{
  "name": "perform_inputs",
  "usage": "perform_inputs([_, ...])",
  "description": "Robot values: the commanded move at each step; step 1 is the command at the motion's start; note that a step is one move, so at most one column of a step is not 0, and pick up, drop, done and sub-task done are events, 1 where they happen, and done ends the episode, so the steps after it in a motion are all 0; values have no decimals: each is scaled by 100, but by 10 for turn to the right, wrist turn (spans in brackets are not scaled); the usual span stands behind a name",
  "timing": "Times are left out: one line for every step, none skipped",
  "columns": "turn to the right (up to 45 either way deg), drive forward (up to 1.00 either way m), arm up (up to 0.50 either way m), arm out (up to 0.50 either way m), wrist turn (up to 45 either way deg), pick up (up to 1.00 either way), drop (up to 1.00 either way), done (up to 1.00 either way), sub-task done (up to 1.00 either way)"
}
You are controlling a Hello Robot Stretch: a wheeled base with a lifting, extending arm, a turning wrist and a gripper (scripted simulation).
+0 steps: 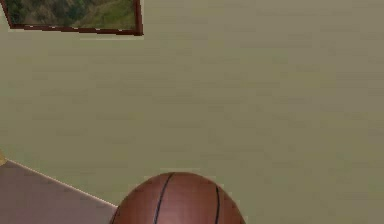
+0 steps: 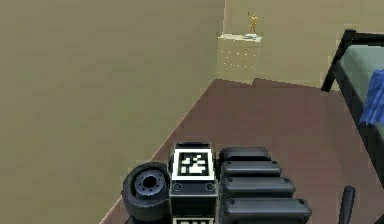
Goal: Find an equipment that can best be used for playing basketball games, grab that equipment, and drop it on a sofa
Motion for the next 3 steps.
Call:
perform_inputs([-450,0,0,0,0,0,0,0,0])
perform_inputs([-210,0,0,0,0,0,0,0,0])
perform_inputs([0,5,0,0,0,0,0,0,0])
